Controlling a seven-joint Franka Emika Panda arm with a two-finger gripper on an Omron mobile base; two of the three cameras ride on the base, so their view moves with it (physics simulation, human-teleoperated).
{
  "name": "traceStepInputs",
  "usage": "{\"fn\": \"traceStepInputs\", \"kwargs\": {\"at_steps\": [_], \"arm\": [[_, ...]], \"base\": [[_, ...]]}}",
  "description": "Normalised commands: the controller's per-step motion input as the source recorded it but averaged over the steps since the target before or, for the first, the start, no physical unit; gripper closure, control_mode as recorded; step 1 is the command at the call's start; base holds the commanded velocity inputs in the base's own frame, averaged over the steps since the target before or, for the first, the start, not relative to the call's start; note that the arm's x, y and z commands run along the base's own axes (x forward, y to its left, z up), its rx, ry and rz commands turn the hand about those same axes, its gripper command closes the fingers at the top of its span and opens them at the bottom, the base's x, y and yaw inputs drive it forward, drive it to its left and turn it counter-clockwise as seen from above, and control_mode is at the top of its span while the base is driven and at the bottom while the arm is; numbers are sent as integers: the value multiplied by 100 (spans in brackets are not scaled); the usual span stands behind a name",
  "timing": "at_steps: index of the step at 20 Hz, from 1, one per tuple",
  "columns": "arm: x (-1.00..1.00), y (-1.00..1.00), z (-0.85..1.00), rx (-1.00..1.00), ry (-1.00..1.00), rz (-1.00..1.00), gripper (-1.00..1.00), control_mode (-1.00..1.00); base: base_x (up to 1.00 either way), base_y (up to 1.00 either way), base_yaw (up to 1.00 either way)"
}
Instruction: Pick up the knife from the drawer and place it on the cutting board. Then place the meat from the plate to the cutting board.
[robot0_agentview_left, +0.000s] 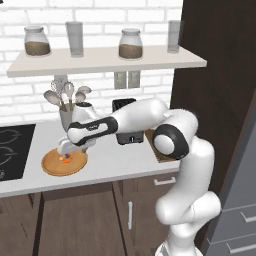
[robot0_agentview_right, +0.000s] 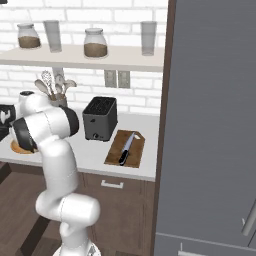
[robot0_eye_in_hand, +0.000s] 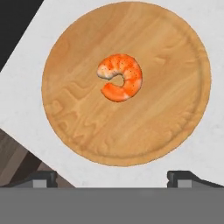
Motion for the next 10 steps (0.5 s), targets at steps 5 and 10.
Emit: {"fn": "traceStepInputs", "kwargs": {"at_steps": [5,10], "arm": [[0,31,-15,-2,8,3,-100,-100],[0,41,-9,-6,3,0,-100,-100]], "base": [[0,0,0],[0,0,0]]}}
